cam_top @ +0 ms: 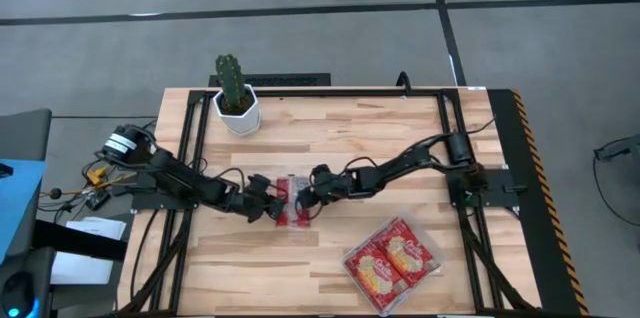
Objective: Sort popcorn bags into baskets
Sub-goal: Put the red popcorn bag into the transparent container
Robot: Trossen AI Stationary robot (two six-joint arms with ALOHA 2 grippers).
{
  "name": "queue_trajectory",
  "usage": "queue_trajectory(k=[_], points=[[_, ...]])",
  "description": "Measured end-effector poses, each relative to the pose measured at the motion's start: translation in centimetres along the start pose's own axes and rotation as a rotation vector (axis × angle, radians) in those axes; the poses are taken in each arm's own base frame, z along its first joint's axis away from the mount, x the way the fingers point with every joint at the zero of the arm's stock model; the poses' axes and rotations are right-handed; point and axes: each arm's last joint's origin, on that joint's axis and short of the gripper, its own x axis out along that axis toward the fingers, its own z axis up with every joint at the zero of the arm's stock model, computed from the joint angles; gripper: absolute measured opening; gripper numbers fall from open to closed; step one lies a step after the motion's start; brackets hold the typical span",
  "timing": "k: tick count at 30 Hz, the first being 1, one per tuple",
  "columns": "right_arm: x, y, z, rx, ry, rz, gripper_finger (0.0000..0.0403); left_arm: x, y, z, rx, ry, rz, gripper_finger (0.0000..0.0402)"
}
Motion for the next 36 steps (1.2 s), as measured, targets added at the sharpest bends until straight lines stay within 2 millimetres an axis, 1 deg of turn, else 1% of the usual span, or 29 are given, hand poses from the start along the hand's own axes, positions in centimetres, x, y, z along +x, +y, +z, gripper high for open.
queue_trajectory(k=[5, 7, 8, 10, 13, 16, 17, 20, 22, 24, 27, 28, 30, 32, 34, 36], points=[[0.9, 0.1, 0.0, 0.001, 0.003, -0.004, 0.0224, 0.2, -0.1, 0.3, -0.008, 0.005, -0.005, 0.0], [0.9, 0.4, 0.1, -0.024, 0.004, -0.003, 0.0212, 0.2, -0.1, 0.4, -0.007, 0.008, -0.008, 0.0], [0.9, 0.5, 0.1, -0.027, 0.005, -0.004, 0.02, 0.2, -0.2, 0.4, -0.008, 0.01, -0.012, 0.0], [0.9, 0.6, 0.2, -0.03, 0.007, -0.008, 0.0163, 0.1, -0.4, 0.5, -0.013, 0.012, -0.03, 0.0], [0.6, 1.0, 0.4, -0.033, 0.022, 0.01, 0.0091, -0.6, -1.3, 0.9, -0.026, 0.017, -0.085, 0.0], [0.2, 1.6, 0.8, -0.049, 0.019, 0.042, 0.0023, -1.7, -2.1, 1.6, -0.003, 0.016, -0.142, 0.0], [-0.2, 1.7, 1.0, -0.068, 0.022, 0.038, 0.0014, -2.1, -2.4, 1.9, -0.005, 0.019, -0.164, 0.0], [-1.1, 2.6, 1.9, -0.07, 0.015, 0.07, 0.0016, -3.6, -3.3, 2.7, -0.038, 0.043, -0.253, 0.0], [-2.3, 3.0, 2.6, -0.094, 0.013, 0.052, 0.0012, -4.9, -3.9, 3.3, -0.062, 0.054, -0.325, 0.0], [-3.5, 4.0, 3.4, -0.127, -0.007, 0.084, 0.0006, -6.6, -4.6, 4.0, -0.085, 0.045, -0.418, 0.0], [-6.9, 5.5, 4.2, -0.187, 0.005, 0.087, 0.0008, -9.7, -5.6, 5.2, -0.074, -0.003, -0.559, 0.0], [-8.1, 5.9, 4.2, -0.207, 0.018, 0.069, 0.0009, -10.8, -6.0, 5.8, -0.064, -0.034, -0.607, 0.0], [-10.5, 6.2, 3.8, -0.258, 0.056, 0.021, 0.0005, -13.0, -6.8, 6.7, -0.03, -0.092, -0.706, 0.0], [-12.8, 6.8, 3.0, -0.303, 0.094, -0.001, 0.0005, -14.9, -6.9, 7.6, 0.017, -0.147, -0.772, 0.0], [-15.4, 7.3, 1.7, -0.33, 0.144, -0.02, 0.0007, -16.6, -7.2, 8.4, 0.046, -0.204, -0.832, 0.0], [-17.8, 8.2, -0.2, -0.34, 0.192, -0.005, 0.0009, -17.7, -7.1, 8.9, 0.079, -0.258, -0.852, 0.0]])
